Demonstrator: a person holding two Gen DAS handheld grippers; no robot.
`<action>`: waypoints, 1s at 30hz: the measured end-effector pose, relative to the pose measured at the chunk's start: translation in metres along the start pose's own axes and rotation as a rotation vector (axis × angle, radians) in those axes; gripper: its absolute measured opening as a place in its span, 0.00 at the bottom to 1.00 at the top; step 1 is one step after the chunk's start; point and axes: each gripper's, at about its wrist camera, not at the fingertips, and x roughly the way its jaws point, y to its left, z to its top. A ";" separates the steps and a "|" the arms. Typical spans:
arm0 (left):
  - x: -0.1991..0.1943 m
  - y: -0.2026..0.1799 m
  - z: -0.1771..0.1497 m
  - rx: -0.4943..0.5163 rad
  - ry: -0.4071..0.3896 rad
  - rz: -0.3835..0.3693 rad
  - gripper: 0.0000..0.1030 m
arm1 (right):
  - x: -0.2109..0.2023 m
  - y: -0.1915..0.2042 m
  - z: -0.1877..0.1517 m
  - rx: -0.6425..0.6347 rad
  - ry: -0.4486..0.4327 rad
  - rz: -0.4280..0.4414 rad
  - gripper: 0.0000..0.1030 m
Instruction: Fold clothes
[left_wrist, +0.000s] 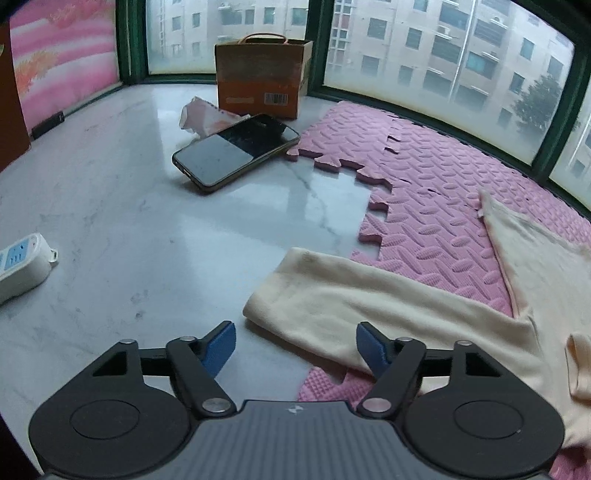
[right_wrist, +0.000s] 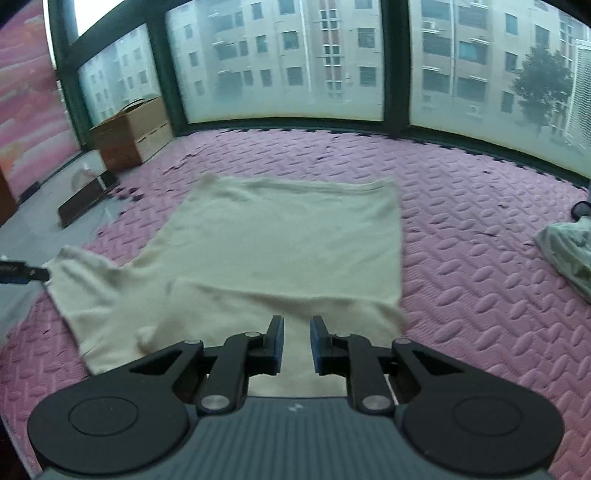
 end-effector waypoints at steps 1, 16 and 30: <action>0.002 0.000 0.001 -0.006 0.004 0.001 0.65 | 0.001 0.003 -0.001 -0.002 0.005 0.007 0.15; 0.005 -0.007 0.009 -0.084 -0.024 -0.055 0.03 | 0.004 0.015 -0.017 0.003 0.041 0.039 0.15; -0.029 -0.020 0.032 -0.109 -0.093 -0.076 0.20 | -0.012 0.003 -0.019 0.036 0.010 0.054 0.19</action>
